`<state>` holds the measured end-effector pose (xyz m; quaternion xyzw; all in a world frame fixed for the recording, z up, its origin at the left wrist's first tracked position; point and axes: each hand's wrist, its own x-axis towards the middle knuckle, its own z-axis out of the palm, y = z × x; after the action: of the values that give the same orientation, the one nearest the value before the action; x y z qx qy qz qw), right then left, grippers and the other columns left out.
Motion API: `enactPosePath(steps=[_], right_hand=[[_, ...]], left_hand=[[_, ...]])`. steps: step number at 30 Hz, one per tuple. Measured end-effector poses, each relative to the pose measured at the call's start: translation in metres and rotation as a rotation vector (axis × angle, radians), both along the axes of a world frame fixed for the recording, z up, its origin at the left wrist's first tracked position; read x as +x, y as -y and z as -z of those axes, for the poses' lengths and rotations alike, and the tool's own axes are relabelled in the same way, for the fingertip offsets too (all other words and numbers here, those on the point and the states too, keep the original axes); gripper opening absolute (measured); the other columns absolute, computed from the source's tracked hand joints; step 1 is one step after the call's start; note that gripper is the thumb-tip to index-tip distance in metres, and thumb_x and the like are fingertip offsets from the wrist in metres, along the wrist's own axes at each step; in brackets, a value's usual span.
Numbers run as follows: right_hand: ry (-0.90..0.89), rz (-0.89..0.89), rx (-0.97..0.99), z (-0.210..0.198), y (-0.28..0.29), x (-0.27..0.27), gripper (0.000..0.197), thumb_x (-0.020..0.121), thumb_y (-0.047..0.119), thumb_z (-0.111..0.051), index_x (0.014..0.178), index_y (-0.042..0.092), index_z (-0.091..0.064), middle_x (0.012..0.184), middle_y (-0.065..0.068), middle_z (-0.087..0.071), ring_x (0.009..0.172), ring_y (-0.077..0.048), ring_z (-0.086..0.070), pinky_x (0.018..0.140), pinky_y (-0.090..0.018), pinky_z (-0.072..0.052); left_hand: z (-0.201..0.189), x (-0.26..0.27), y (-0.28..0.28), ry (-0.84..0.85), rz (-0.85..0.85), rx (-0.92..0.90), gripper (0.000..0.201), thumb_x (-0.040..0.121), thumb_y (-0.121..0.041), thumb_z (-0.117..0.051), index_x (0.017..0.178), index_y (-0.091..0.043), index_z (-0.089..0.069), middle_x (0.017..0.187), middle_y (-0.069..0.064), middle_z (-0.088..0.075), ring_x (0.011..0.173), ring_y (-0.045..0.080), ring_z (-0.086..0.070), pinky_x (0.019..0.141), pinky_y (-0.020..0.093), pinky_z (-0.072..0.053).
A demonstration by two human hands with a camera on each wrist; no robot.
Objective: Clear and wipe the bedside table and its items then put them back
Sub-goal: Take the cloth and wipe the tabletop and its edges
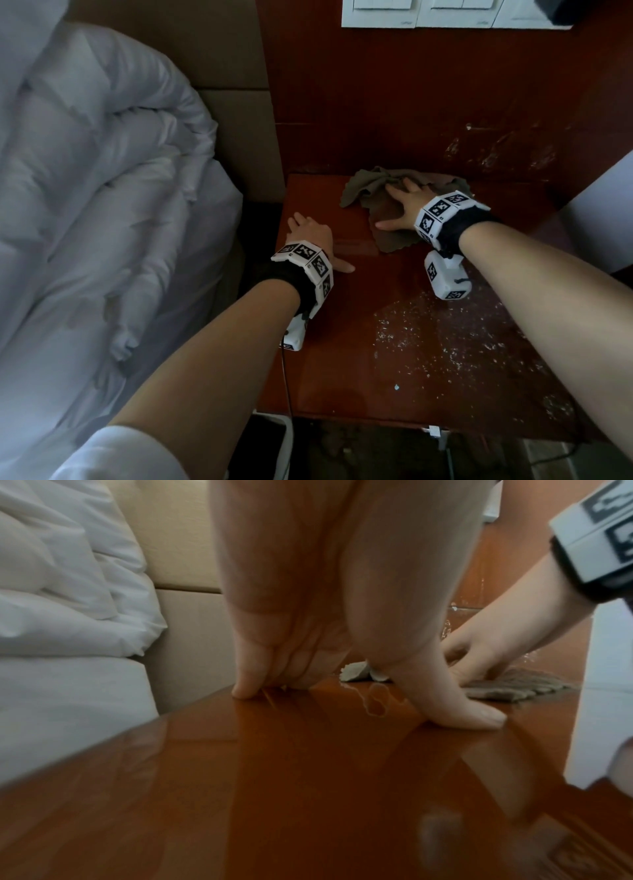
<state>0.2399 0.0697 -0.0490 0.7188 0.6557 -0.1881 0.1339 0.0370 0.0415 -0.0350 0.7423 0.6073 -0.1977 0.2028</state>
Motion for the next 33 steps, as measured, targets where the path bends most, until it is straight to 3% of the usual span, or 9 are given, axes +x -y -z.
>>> enactPosePath(steps=[16, 26, 33], right_hand=[[-0.025, -0.033, -0.053, -0.005, 0.063, 0.001, 0.094, 0.081, 0.061, -0.056, 0.150, 0.035, 0.002, 0.159, -0.004, 0.011, 0.144, -0.041, 0.002, 0.115, -0.051, -0.020], [-0.018, -0.015, -0.048, -0.006, 0.033, 0.005, 0.095, 0.080, 0.064, -0.056, 0.150, 0.035, 0.001, 0.159, -0.005, 0.012, 0.144, -0.041, 0.002, 0.116, -0.055, -0.013], [-0.014, -0.009, -0.025, -0.003, 0.009, 0.008, 0.095, 0.079, 0.067, -0.054, 0.150, 0.034, 0.000, 0.159, -0.007, 0.008, 0.144, -0.041, -0.001, 0.116, -0.055, -0.013]], left_hand=[[0.018, 0.023, -0.034, 0.011, -0.053, 0.009, 0.112, 0.062, -0.072, -0.066, 0.141, -0.001, -0.032, 0.154, 0.029, -0.003, 0.141, 0.048, -0.002, 0.115, 0.056, -0.013], [0.022, 0.025, -0.041, -0.003, -0.031, 0.035, 0.110, 0.060, -0.073, -0.067, 0.138, -0.001, -0.037, 0.153, 0.029, -0.007, 0.141, 0.048, -0.005, 0.115, 0.055, -0.016], [0.021, 0.027, -0.042, -0.033, -0.008, 0.046, 0.116, 0.061, -0.073, -0.066, 0.143, -0.001, -0.027, 0.153, 0.030, -0.004, 0.141, 0.047, -0.006, 0.115, 0.053, -0.018]])
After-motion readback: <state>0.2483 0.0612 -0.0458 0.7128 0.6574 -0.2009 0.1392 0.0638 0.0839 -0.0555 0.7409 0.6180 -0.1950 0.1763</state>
